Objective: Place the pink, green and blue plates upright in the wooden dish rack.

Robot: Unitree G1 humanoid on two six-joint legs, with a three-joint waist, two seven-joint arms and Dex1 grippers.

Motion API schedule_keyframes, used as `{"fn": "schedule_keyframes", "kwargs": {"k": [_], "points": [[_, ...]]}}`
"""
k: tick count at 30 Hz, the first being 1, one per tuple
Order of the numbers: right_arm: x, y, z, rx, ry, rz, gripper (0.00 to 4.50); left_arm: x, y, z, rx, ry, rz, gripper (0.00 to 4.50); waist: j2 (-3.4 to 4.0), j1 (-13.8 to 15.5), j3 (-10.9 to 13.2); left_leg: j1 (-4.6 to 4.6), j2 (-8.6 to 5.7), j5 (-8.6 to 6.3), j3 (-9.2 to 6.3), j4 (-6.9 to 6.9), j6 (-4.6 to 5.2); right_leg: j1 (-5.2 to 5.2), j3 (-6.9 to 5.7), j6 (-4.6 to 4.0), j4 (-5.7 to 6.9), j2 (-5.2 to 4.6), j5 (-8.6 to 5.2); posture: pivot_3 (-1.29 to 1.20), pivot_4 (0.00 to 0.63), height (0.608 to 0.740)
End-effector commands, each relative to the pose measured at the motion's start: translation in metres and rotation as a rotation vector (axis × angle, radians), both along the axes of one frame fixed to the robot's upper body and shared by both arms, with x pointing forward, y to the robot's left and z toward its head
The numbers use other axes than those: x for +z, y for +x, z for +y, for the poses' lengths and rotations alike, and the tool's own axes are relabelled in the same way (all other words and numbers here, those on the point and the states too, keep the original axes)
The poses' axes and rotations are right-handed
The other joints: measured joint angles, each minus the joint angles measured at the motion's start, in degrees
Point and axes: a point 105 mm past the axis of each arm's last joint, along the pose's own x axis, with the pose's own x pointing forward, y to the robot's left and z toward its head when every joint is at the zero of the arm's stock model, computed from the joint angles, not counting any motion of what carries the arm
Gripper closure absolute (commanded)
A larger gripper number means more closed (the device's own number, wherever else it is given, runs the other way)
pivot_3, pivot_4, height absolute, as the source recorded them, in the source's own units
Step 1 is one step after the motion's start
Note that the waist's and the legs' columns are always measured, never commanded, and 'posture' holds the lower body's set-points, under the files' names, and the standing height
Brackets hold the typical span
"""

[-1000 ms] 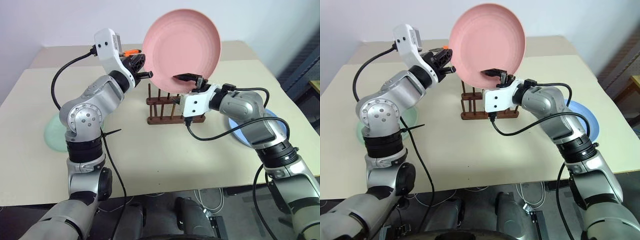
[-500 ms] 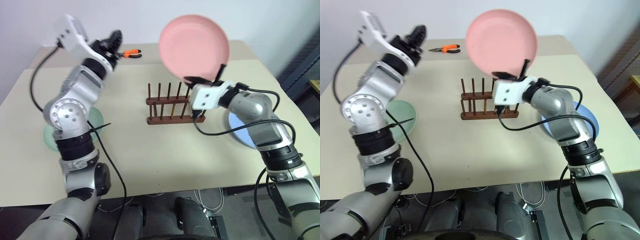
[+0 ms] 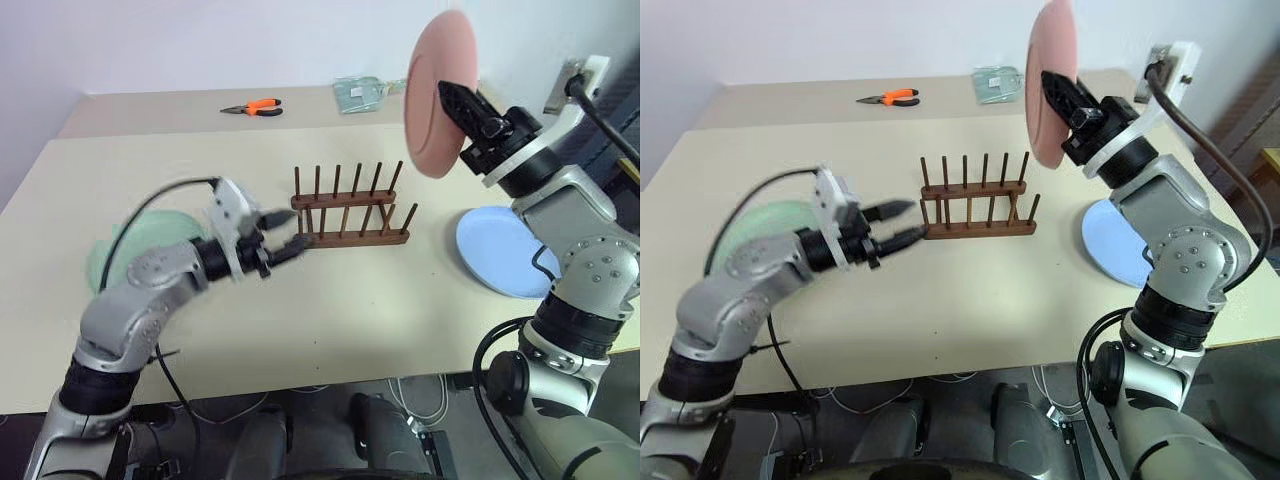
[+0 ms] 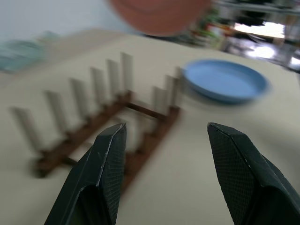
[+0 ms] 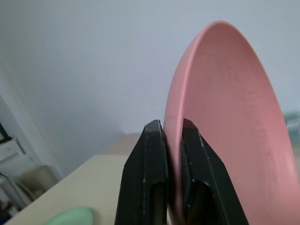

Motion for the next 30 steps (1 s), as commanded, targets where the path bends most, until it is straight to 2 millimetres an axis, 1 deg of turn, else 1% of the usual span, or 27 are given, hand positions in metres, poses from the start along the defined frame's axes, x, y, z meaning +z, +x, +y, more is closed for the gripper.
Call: {"fn": "schedule_keyframes", "kwargs": {"k": [1,3,9,14,17,18,19,21,22,23,25,27,28,29,30], "points": [[0.010,-0.007,0.004,0.029,0.071,0.011,4.50,0.002,-0.013,-0.008,-0.079,0.025,-0.028,1.73,0.04,-0.03,0.01,0.00,0.01,-0.01,0.00,0.00,0.01,0.00,0.00,0.00,0.00,0.01,0.00,0.00,0.150,0.740],[0.008,-0.007,0.006,0.040,0.088,0.038,4.50,0.000,-0.013,-0.009,-0.082,0.033,-0.026,1.73,0.05,0.02,0.01,-0.01,0.00,-0.01,0.03,0.01,0.02,0.00,0.01,0.01,0.00,0.00,0.00,0.00,0.150,0.740],[-0.007,0.003,0.006,0.047,0.089,0.155,4.50,-0.004,-0.011,-0.008,-0.073,0.054,-0.030,1.73,0.06,-0.05,0.02,0.00,0.00,-0.01,0.03,0.03,0.04,0.01,0.00,0.02,0.00,0.01,0.01,0.00,0.150,0.740],[-0.023,0.016,0.005,0.032,0.079,0.239,4.50,-0.006,-0.012,-0.010,-0.070,0.058,-0.030,1.73,0.07,-0.15,0.02,0.00,0.00,-0.02,0.03,0.02,0.06,0.01,0.00,0.02,0.00,0.02,0.00,0.00,0.150,0.740],[-0.025,0.021,0.005,0.022,0.042,0.236,3.35,-0.008,-0.012,-0.010,-0.068,0.053,-0.013,1.69,0.07,-0.13,0.02,-0.01,0.00,-0.03,0.03,0.02,0.07,0.00,0.00,0.03,-0.01,0.02,0.00,0.00,0.150,0.740],[-0.024,0.022,0.003,-0.001,0.009,0.219,2.84,-0.008,-0.012,-0.010,-0.064,0.043,-0.005,1.69,0.08,-0.13,0.03,0.00,0.00,-0.03,0.03,0.02,0.07,0.01,0.00,0.03,-0.01,0.02,0.00,0.00,0.150,0.740],[-0.022,0.024,0.002,-0.040,-0.051,0.182,2.38,-0.008,-0.010,-0.009,-0.048,0.023,0.016,1.45,0.09,-0.11,0.03,-0.01,0.00,-0.03,0.03,0.02,0.07,0.01,0.00,0.03,-0.02,0.02,0.00,0.00,0.150,0.740],[-0.014,0.026,-0.004,-0.122,-0.147,0.092,1.36,-0.007,-0.007,-0.006,-0.024,-0.007,0.033,0.80,0.07,-0.05,0.03,-0.03,-0.01,-0.03,0.04,0.03,0.08,0.01,0.00,0.05,-0.03,0.01,-0.01,0.00,0.150,0.740],[-0.009,0.026,-0.008,-0.169,-0.201,0.038,0.89,-0.005,-0.005,-0.004,-0.009,-0.014,0.028,0.29,0.09,-0.07,0.04,-0.03,-0.01,-0.03,0.03,0.03,0.08,0.01,-0.01,0.09,-0.04,0.02,-0.03,0.00,0.150,0.740],[-0.004,0.026,-0.012,-0.204,-0.248,-0.008,0.87,-0.004,-0.003,-0.002,0.016,-0.024,0.020,0.02,0.09,-0.08,0.04,-0.03,-0.01,-0.03,0.03,0.03,0.08,0.01,-0.01,0.19,-0.05,0.01,-0.09,0.00,0.150,0.740],[0.010,0.025,-0.027,-0.333,-0.421,-0.157,0.87,0.005,0.010,0.012,0.131,-0.066,-0.021,0.02,0.11,-0.03,0.06,-0.02,-0.01,-0.03,0.04,0.03,0.08,0.00,-0.01,0.24,-0.04,0.02,-0.11,0.00,0.150,0.740],[0.023,0.022,-0.037,-0.417,-0.561,-0.288,0.87,0.014,0.024,0.030,0.260,-0.123,-0.044,0.02,0.09,-0.02,0.05,-0.03,-0.02,-0.03,0.06,0.03,0.08,0.00,-0.01,0.26,-0.06,0.00,-0.11,0.00,0.150,0.740],[0.038,0.017,-0.040,-0.433,-0.571,-0.360,0.87,0.022,0.039,0.050,0.405,-0.164,-0.068,0.02,0.10,-0.03,0.05,-0.01,-0.01,-0.03,0.04,0.03,0.08,0.01,-0.02,0.27,-0.07,0.02,-0.12,0.00,0.150,0.740],[0.048,0.014,-0.042,-0.439,-0.571,-0.409,0.87,0.026,0.048,0.064,0.506,-0.192,-0.081,0.02,0.10,-0.01,0.06,0.00,-0.01,-0.03,0.05,0.03,0.08,0.02,-0.02,0.28,-0.07,0.01,-0.12,0.00,0.150,0.740],[0.057,0.008,-0.040,-0.426,-0.585,-0.470,0.62,0.030,0.057,0.080,0.611,-0.235,-0.078,0.00,0.06,-0.11,0.07,0.02,-0.01,-0.03,0.05,0.03,0.08,0.02,-0.02,0.31,-0.06,0.01,-0.10,0.00,0.150,0.740]]}}
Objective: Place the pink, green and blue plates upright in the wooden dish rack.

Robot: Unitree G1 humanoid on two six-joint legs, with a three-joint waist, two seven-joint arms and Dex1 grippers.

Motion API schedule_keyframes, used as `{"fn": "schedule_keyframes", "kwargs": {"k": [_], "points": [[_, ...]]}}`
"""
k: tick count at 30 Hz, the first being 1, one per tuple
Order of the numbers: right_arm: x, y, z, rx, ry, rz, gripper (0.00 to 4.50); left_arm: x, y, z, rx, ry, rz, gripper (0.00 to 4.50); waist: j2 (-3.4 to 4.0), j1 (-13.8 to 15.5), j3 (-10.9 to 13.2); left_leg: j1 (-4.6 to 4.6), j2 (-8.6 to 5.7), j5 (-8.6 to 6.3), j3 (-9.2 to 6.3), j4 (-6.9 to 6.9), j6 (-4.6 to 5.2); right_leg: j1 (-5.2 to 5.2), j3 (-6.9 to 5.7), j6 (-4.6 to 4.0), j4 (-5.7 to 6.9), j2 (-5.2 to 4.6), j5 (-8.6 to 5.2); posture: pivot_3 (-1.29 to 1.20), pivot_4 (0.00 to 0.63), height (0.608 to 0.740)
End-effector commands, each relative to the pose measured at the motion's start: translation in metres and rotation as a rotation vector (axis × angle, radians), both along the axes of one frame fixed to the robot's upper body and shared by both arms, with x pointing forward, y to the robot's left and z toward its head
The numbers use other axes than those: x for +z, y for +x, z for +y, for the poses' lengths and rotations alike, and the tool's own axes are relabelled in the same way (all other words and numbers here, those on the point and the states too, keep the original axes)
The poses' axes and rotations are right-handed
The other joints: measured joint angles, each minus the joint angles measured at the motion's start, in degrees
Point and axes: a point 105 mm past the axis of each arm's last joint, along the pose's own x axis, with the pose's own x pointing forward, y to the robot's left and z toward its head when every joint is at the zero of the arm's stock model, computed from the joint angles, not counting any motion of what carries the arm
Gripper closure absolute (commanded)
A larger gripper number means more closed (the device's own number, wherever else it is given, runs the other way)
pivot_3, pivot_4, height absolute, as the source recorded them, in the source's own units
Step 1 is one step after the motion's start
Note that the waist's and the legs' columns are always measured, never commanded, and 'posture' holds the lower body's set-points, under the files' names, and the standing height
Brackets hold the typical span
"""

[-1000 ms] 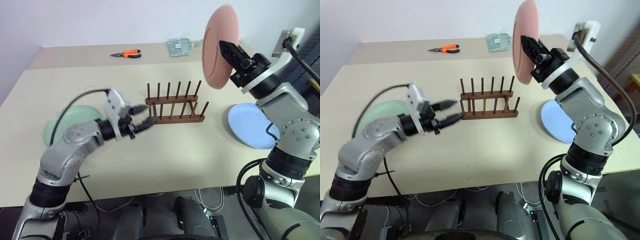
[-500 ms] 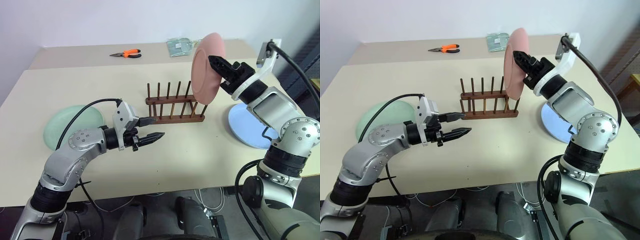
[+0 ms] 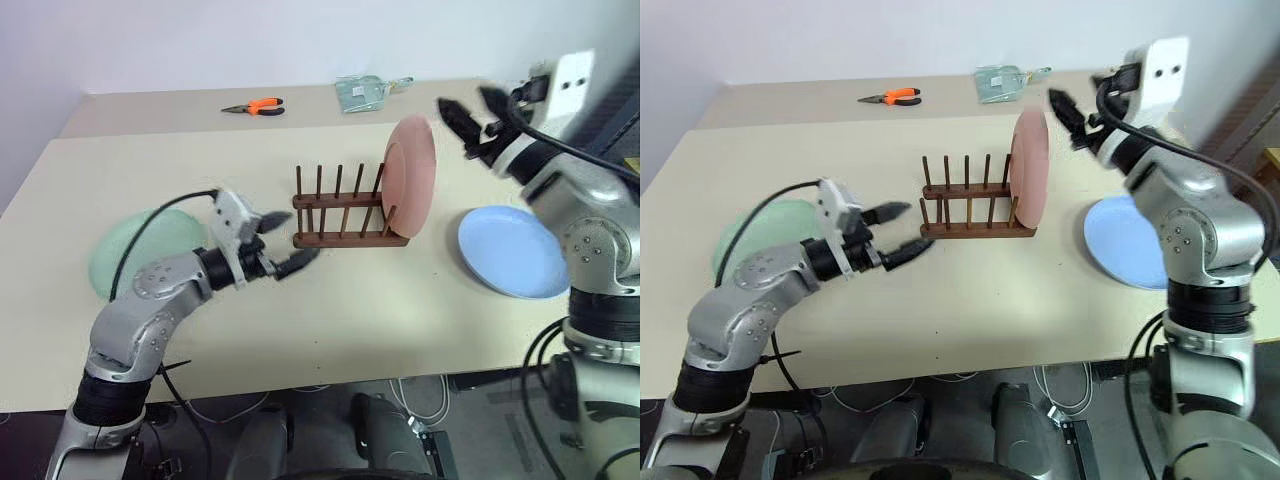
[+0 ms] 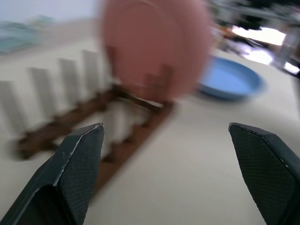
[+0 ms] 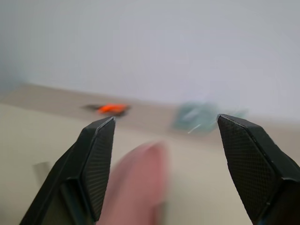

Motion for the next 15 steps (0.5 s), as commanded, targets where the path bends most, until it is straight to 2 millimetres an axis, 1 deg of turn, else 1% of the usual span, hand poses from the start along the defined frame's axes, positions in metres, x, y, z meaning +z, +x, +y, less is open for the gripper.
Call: {"fn": "schedule_keyframes", "kwargs": {"k": [1,2,3,4,5,6,7,8,10,11,15], "points": [[0.047,-0.028,0.015,0.104,-0.129,-0.247,0.31,0.026,0.032,0.067,0.415,-0.138,-0.049,0.00,-0.03,-0.18,0.01,0.01,0.04,0.00,-0.01,0.01,0.00,0.00,0.00,0.10,0.01,0.04,0.07,0.00,0.150,0.740],[0.045,-0.035,0.031,0.182,-0.202,-0.265,0.02,0.027,0.039,0.089,0.547,-0.165,-0.031,0.00,-0.03,-0.18,0.01,0.02,0.04,0.00,-0.01,0.00,0.00,0.00,0.00,0.13,0.01,0.03,0.09,0.00,0.150,0.740],[0.041,-0.043,0.047,0.263,-0.271,-0.270,0.02,0.027,0.044,0.111,0.688,-0.185,-0.012,0.00,-0.05,-0.27,0.01,0.03,0.04,0.00,-0.02,0.00,0.00,0.00,0.00,0.17,0.03,0.03,0.11,0.00,0.150,0.740],[0.035,-0.048,0.059,0.327,-0.304,-0.258,0.02,0.026,0.046,0.130,0.811,-0.189,0.006,0.00,-0.06,-0.34,0.00,0.03,0.07,0.00,-0.02,-0.01,0.00,0.00,-0.01,0.19,0.02,0.06,0.12,0.00,0.150,0.740],[0.017,-0.057,0.082,0.431,-0.385,-0.230,0.02,0.018,0.041,0.176,1.099,-0.217,0.076,0.00,-0.06,-0.40,0.00,0.05,0.07,0.00,-0.03,-0.02,0.00,0.00,-0.02,0.21,0.04,0.07,0.13,0.00,0.150,0.740],[0.005,-0.064,0.097,0.501,-0.437,-0.211,0.02,0.010,0.033,0.204,1.294,-0.241,0.139,0.00,-0.07,-0.42,-0.01,0.07,0.08,0.00,-0.03,-0.03,0.00,0.00,-0.01,0.20,0.05,0.07,0.13,0.00,0.150,0.740],[-0.008,-0.067,0.107,0.547,-0.466,-0.189,0.02,0.004,0.020,0.224,1.430,-0.264,0.183,0.00,-0.12,-0.47,-0.03,0.09,0.08,0.00,-0.05,-0.03,0.00,0.00,-0.01,0.22,0.05,0.07,0.14,0.00,0.150,0.740],[-0.019,-0.068,0.114,0.585,-0.465,-0.159,0.02,0.001,0.011,0.234,1.504,-0.251,0.212,0.00,-0.23,-0.51,-0.09,0.08,0.08,0.00,-0.06,-0.04,0.00,-0.01,-0.02,0.25,0.05,0.08,0.15,0.00,0.150,0.740],[-0.036,-0.068,0.121,0.627,-0.464,-0.115,0.02,-0.003,0.002,0.238,1.533,-0.215,0.249,0.00,-0.31,-0.21,-0.12,0.06,0.07,-0.01,-0.07,-0.04,-0.02,-0.02,-0.03,0.22,0.05,0.06,0.17,0.00,0.150,0.740],[-0.040,-0.068,0.124,0.640,-0.465,-0.105,0.02,-0.005,-0.001,0.238,1.539,-0.201,0.267,0.00,-0.33,0.21,-0.10,0.00,0.00,0.00,-0.07,-0.02,-0.03,-0.03,-0.02,0.17,0.04,0.00,0.23,0.00,0.150,0.740],[-0.052,-0.063,0.127,0.647,-0.463,-0.087,0.02,-0.031,-0.021,0.234,1.548,-0.186,0.390,0.00,-0.55,1.61,-0.09,-0.11,-0.16,0.03,-0.13,0.15,-0.11,0.03,-0.02,0.20,0.00,-0.12,0.30,0.00,0.150,0.740]]}}
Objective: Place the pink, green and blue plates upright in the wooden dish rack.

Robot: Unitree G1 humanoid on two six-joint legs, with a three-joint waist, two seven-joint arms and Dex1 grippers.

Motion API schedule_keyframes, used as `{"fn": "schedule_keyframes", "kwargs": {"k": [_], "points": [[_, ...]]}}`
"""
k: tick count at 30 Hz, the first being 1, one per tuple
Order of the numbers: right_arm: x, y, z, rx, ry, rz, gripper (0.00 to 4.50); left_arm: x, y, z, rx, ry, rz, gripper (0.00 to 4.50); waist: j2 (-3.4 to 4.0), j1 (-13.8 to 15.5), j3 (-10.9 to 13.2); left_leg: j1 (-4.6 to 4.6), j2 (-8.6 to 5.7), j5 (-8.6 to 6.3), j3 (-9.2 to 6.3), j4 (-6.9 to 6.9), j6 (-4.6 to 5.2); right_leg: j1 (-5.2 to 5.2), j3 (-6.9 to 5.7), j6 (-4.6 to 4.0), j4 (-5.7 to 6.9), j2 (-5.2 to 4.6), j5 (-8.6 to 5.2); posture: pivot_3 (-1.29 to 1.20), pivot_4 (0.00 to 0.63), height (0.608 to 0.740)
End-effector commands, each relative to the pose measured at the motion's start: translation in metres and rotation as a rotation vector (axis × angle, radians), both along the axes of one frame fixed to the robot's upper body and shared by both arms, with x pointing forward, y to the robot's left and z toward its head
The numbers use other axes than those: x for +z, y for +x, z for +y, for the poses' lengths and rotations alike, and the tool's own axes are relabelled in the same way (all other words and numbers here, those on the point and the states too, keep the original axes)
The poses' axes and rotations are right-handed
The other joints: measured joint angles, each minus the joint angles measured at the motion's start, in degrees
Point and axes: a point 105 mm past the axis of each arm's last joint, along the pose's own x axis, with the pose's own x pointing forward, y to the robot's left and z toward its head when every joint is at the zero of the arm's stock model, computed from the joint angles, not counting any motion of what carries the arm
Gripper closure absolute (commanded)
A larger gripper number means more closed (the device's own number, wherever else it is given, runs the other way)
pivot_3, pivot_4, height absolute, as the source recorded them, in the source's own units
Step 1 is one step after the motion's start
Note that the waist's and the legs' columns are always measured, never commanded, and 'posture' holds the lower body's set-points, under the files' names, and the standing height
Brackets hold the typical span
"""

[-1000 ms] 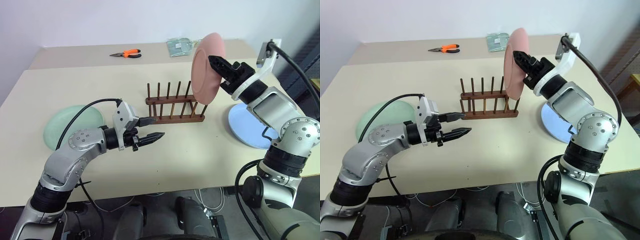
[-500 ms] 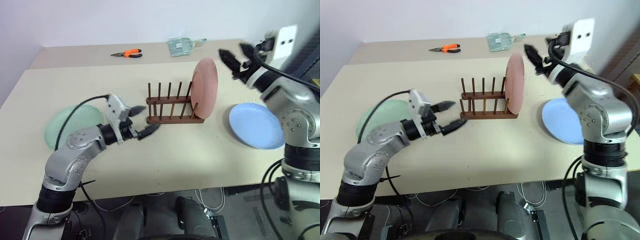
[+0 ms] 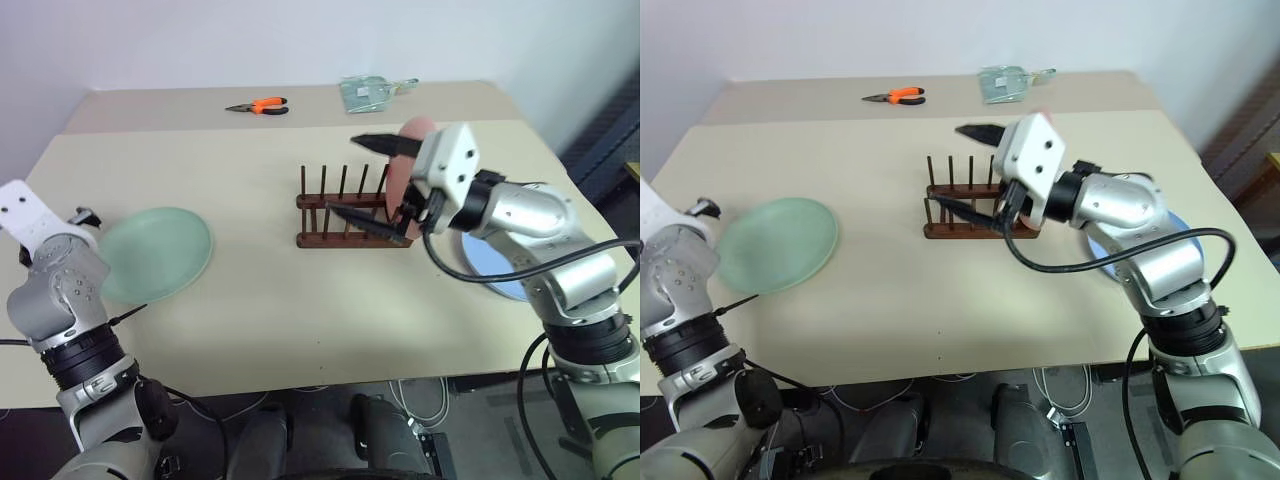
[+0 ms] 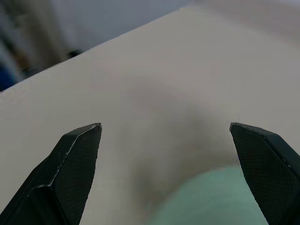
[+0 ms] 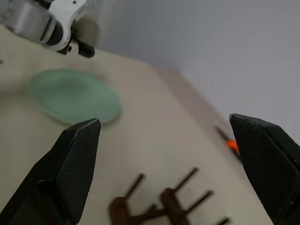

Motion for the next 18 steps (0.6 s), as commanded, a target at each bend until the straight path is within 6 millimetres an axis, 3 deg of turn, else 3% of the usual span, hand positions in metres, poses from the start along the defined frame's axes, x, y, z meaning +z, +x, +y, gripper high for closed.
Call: {"fn": "schedule_keyframes", "kwargs": {"k": [1,4,6,8,13,15,17,18], "points": [[0.006,0.000,-0.001,0.005,0.009,-0.051,0.02,-0.006,-0.014,-0.009,-0.024,-0.050,0.006,0.00,-0.07,0.22,-0.05,0.02,0.00,0.00,-0.03,-0.01,0.00,0.02,-0.01,0.00,-0.01,0.00,0.00,0.00,0.150,0.740],[0.004,0.002,0.001,0.014,0.015,-0.044,0.02,-0.030,-0.016,-0.031,-0.119,-0.211,-0.002,0.00,-0.07,0.08,-0.05,0.07,0.01,0.00,-0.04,-0.02,-0.01,0.05,-0.04,0.00,0.01,0.01,-0.01,0.00,0.150,0.740],[0.003,0.003,0.003,0.020,0.016,-0.046,0.00,-0.038,-0.016,-0.041,-0.151,-0.290,-0.017,0.53,-0.09,-0.03,-0.05,0.09,0.05,0.00,-0.04,-0.06,-0.02,0.03,-0.06,0.00,0.03,0.04,-0.01,0.00,0.150,0.740],[0.002,0.004,0.004,0.023,0.014,-0.049,0.00,-0.039,-0.016,-0.041,-0.159,-0.283,-0.012,1.24,-0.07,-0.14,-0.05,0.09,0.09,0.01,-0.04,-0.10,-0.03,-0.02,-0.07,-0.01,0.06,0.08,-0.01,0.00,0.150,0.740],[0.001,0.006,0.005,0.017,0.016,-0.044,0.00,-0.040,-0.017,-0.032,-0.112,-0.277,-0.009,3.65,-0.08,-0.34,-0.05,0.11,0.10,0.03,-0.03,-0.14,-0.06,-0.02,-0.06,-0.02,0.07,0.09,-0.01,0.00,0.150,0.740],[0.000,0.007,0.003,0.012,0.014,-0.023,0.00,-0.031,-0.008,-0.038,-0.178,-0.246,-0.010,4.47,-0.08,-0.18,-0.05,0.12,0.10,0.03,-0.04,-0.14,-0.07,-0.01,-0.07,-0.02,0.07,0.09,-0.01,0.00,0.150,0.740],[0.001,0.008,0.002,-0.003,0.003,-0.035,0.00,-0.008,0.010,-0.056,-0.321,-0.143,-0.033,4.47,-0.08,-0.16,-0.05,0.13,0.10,0.04,-0.04,-0.13,-0.09,0.01,-0.07,-0.04,0.08,0.10,0.00,0.00,0.150,0.740],[0.002,0.010,0.001,-0.020,-0.010,-0.061,0.00,0.013,0.021,-0.069,-0.404,-0.085,-0.105,4.47,-0.08,-0.07,-0.04,0.12,0.10,0.04,-0.04,-0.13,-0.09,0.01,-0.07,-0.05,0.08,0.10,0.00,0.00,0.150,0.740]]}}
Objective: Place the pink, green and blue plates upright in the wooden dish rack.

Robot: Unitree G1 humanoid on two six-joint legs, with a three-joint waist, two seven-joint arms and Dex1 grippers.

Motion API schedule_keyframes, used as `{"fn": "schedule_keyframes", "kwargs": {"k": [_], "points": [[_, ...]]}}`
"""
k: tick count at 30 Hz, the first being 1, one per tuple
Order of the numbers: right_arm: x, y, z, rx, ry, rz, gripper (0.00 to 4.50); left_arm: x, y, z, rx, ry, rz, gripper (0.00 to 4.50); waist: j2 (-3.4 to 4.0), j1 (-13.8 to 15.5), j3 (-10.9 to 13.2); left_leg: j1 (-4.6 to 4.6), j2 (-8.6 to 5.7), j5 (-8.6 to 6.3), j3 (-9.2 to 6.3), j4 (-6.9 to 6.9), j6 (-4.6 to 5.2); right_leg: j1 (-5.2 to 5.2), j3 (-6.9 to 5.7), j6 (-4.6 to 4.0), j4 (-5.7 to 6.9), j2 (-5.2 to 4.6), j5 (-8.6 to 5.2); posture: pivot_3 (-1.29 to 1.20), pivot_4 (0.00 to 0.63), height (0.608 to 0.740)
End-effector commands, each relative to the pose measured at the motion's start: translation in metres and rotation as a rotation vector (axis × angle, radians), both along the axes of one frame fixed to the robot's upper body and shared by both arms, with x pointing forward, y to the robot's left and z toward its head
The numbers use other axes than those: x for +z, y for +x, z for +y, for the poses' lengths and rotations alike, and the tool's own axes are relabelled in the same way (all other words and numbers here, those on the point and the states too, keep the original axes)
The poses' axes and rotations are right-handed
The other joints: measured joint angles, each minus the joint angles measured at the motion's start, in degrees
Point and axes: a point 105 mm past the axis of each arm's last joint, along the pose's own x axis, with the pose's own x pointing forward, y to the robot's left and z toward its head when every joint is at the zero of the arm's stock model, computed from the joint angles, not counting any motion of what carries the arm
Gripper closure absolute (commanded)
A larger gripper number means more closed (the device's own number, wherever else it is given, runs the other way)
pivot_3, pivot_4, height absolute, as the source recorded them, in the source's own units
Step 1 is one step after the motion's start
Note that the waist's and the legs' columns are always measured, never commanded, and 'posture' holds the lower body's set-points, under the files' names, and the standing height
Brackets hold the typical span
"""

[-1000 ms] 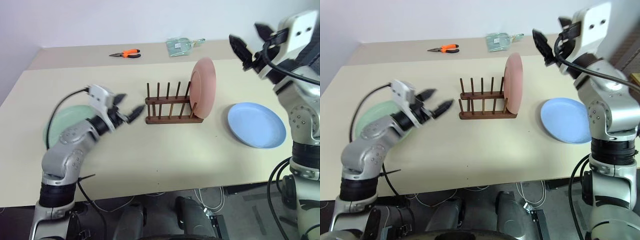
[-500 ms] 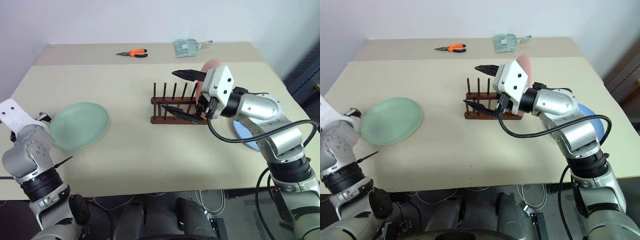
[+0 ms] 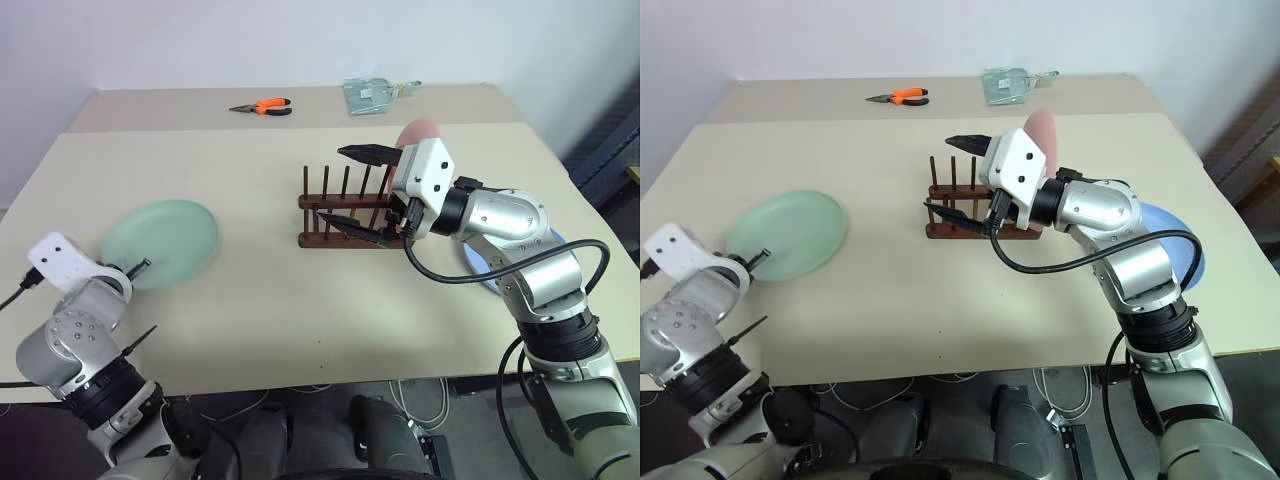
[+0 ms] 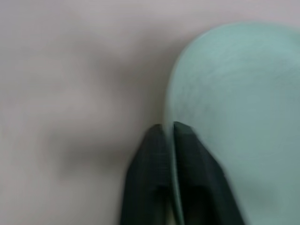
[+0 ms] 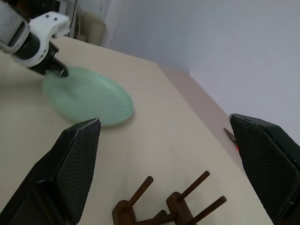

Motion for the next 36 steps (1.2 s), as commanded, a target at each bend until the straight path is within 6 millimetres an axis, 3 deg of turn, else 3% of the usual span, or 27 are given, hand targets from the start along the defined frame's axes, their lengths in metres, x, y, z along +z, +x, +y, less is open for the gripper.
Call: {"fn": "schedule_keyframes", "kwargs": {"k": [1,6,9,14,19,24,28,29,32,34,36], "points": [[0.013,0.002,-0.003,-0.038,-0.028,-0.106,0.00,0.065,0.037,-0.048,-0.275,0.161,-0.228,4.47,-0.02,0.36,0.01,0.00,-0.01,0.00,0.00,0.01,0.00,0.01,0.00,-0.01,0.00,0.00,0.00,0.00,0.150,0.740],[0.006,0.002,0.015,-0.012,-0.153,-0.245,0.00,0.140,0.055,-0.102,-0.498,0.345,-0.457,4.47,-0.08,-0.08,0.04,-0.10,-0.05,0.02,0.01,0.04,-0.04,0.01,0.01,0.00,-0.11,-0.04,0.01,0.00,0.150,0.740],[0.012,0.005,0.032,0.002,-0.183,-0.339,0.00,0.172,0.059,-0.129,-0.601,0.400,-0.532,4.47,-0.04,-1.57,0.06,-0.04,-0.01,0.02,0.04,-0.10,-0.05,-0.07,0.01,0.01,-0.06,-0.01,0.02,0.00,0.150,0.740],[0.009,0.014,0.047,0.003,-0.285,-0.470,0.00,0.196,0.059,-0.165,-0.712,0.373,-0.595,4.47,-0.02,-1.55,0.07,-0.06,0.04,0.05,0.07,-0.17,-0.10,-0.22,0.05,0.01,0.00,0.02,0.02,0.00,0.150,0.740],[0.005,0.027,0.048,-0.049,-0.326,-0.524,0.00,0.198,0.055,-0.186,-0.790,0.366,-0.602,4.47,-0.02,-1.28,0.08,-0.11,0.01,0.06,0.07,-0.08,-0.10,-0.19,0.06,0.01,-0.01,0.01,0.03,0.00,0.150,0.740],[-0.001,0.033,0.045,-0.086,-0.338,-0.529,2.09,0.199,0.051,-0.191,-0.808,0.337,-0.608,4.50,-0.02,-1.28,0.08,-0.11,0.01,0.06,0.06,-0.08,-0.10,-0.19,0.06,0.01,-0.01,0.01,0.03,0.00,0.150,0.740],[-0.001,0.037,0.041,-0.112,-0.340,-0.539,4.20,0.197,0.050,-0.186,-0.803,0.317,-0.612,4.50,-0.02,-1.47,0.09,-0.09,0.02,0.06,0.06,-0.10,-0.11,-0.20,0.07,0.00,0.01,0.02,0.03,0.00,0.150,0.740],[0.001,0.038,0.040,-0.125,-0.337,-0.554,4.50,0.198,0.049,-0.185,-0.808,0.313,-0.631,4.17,-0.02,-1.47,0.09,-0.09,0.02,0.06,0.06,-0.10,-0.11,-0.20,0.07,0.00,0.01,0.03,0.03,0.00,0.150,0.740],[0.004,0.039,0.039,-0.144,-0.325,-0.576,4.50,0.219,0.042,-0.171,-0.760,0.269,-0.773,3.01,-0.02,-1.38,0.09,-0.11,0.02,0.08,0.06,-0.09,-0.13,-0.20,0.07,0.00,0.00,0.02,0.03,0.00,0.150,0.740],[0.008,0.038,0.039,-0.153,-0.294,-0.570,4.50,0.241,0.040,-0.136,-0.606,0.279,-0.869,1.96,-0.04,-1.34,0.10,-0.11,0.01,0.14,0.06,-0.08,-0.23,-0.21,0.08,0.00,0.00,0.02,0.03,0.00,0.150,0.740],[0.012,0.037,0.038,-0.161,-0.251,-0.552,4.50,0.250,0.039,-0.104,-0.471,0.277,-0.900,0.89,-0.05,-1.57,0.11,-0.11,0.02,0.21,0.05,-0.10,-0.36,-0.23,0.07,-0.03,0.01,0.04,0.05,0.00,0.150,0.740]]}}
